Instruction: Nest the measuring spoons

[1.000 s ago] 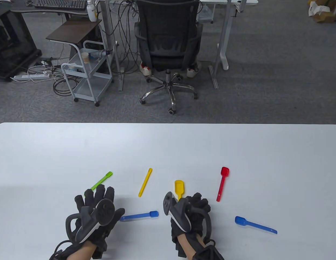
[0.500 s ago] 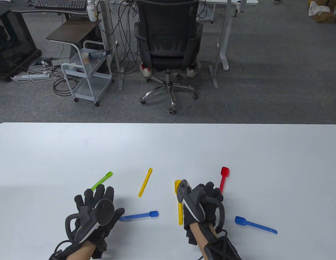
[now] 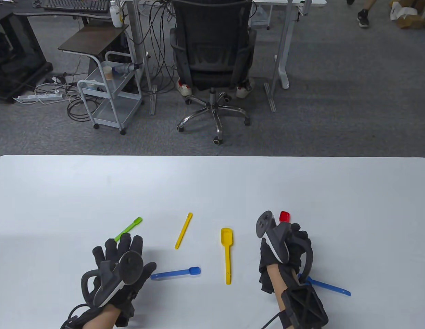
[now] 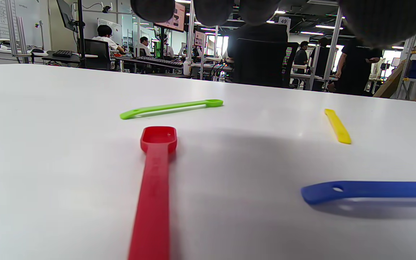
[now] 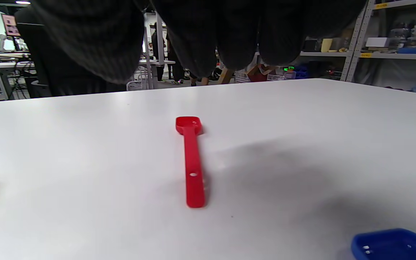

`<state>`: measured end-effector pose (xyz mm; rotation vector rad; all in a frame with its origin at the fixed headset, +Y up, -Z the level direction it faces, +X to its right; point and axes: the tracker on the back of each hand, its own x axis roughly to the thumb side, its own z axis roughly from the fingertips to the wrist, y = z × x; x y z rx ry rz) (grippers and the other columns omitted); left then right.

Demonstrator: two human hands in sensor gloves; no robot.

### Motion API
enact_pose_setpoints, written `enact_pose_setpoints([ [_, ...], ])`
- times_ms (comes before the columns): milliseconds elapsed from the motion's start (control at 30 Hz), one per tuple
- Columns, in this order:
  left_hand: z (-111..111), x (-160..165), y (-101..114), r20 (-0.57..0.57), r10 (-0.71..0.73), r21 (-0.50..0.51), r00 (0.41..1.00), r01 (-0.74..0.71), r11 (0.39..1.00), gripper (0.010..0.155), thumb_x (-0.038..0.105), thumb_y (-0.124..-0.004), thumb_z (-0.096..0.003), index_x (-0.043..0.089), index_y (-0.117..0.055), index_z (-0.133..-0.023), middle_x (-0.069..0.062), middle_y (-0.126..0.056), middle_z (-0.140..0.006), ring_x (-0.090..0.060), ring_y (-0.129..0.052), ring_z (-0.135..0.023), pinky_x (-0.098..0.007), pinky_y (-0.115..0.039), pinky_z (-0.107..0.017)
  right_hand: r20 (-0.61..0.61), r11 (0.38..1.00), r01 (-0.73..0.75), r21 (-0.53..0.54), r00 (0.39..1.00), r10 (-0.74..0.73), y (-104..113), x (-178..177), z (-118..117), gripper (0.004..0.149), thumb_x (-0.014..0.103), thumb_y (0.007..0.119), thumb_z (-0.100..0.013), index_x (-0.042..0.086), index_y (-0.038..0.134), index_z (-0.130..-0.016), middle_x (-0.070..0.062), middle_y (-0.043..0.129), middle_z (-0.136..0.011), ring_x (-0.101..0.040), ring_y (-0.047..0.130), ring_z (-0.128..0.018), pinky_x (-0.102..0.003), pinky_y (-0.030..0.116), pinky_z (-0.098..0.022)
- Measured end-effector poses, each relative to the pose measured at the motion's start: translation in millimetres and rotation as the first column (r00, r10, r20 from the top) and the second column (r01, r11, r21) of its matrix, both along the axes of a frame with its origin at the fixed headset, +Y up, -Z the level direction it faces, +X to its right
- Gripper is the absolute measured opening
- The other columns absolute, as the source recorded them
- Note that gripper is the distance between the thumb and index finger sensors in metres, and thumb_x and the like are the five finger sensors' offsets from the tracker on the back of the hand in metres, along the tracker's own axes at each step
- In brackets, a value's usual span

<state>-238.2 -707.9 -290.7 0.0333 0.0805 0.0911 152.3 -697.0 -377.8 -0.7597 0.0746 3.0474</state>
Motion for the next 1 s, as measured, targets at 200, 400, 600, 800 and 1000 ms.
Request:
enact_pose_setpoints([
  [200, 0, -1, 0, -0.003, -0.002, -0.001, 1.0, 0.002, 1.0, 0.087, 0.071, -0.078, -0.0405, 0.033, -0.055, -0.116, -0.004, -0.053, -0.126, -0.052, -0.058, -0.116, -0.071, -0.036, -0.08, 0.05, 0.998, 0.037, -0.049, 0.998, -0.035, -16, 20, -14, 0.065, 0.049, 0.077, -0.05, 0.01, 0.074, -0.102, -0.025, 0.065, -0.117, -0.058, 0.068, -0.098, -0.068, 0.057, -0.068],
  [400, -1, -1, 0, -0.005, -0.005, -0.005, 1.0, 0.005, 1.0, 0.087, 0.071, -0.078, -0.0404, 0.033, -0.055, -0.115, -0.004, -0.053, -0.126, -0.052, -0.058, -0.116, -0.071, -0.036, -0.08, 0.1, 0.994, 0.055, -0.09, 0.994, -0.046, -34, 30, -24, 0.065, 0.049, 0.078, -0.049, 0.01, 0.076, -0.1, -0.025, 0.066, -0.117, -0.059, 0.067, -0.098, -0.069, 0.057, -0.068],
  [600, -1, -1, 0, -0.002, -0.008, -0.008, 1.0, 0.008, 1.0, 0.087, 0.071, -0.077, -0.0404, 0.033, -0.055, -0.116, -0.004, -0.053, -0.126, -0.053, -0.058, -0.116, -0.071, -0.036, -0.08, 0.103, 0.994, 0.04, -0.101, 0.994, -0.029, -46, 28, -29, 0.064, 0.05, 0.079, -0.048, 0.009, 0.079, -0.097, -0.025, 0.067, -0.116, -0.059, 0.068, -0.097, -0.069, 0.057, -0.068],
  [800, -1, 1, -1, 0.004, -0.012, -0.007, 1.0, 0.012, 1.0, 0.087, 0.071, -0.078, -0.0404, 0.033, -0.056, -0.115, -0.004, -0.053, -0.126, -0.052, -0.058, -0.116, -0.071, -0.036, -0.08, 0.113, 0.996, 0.022, -0.09, 0.994, -0.012, -52, 24, -31, 0.059, 0.049, 0.083, -0.046, 0.009, 0.086, -0.089, -0.025, 0.07, -0.115, -0.059, 0.069, -0.097, -0.069, 0.058, -0.067],
  [1000, -1, 1, -1, 0.002, -0.012, -0.013, 1.0, 0.012, 1.0, 0.087, 0.071, -0.078, -0.0405, 0.033, -0.055, -0.116, -0.005, -0.053, -0.126, -0.053, -0.058, -0.115, -0.072, -0.036, -0.08, 0.129, 0.997, 0.014, -0.075, 0.992, -0.004, -54, 23, -32, 0.053, 0.046, 0.086, -0.045, 0.009, 0.09, -0.083, -0.024, 0.072, -0.113, -0.058, 0.07, -0.096, -0.068, 0.059, -0.067],
])
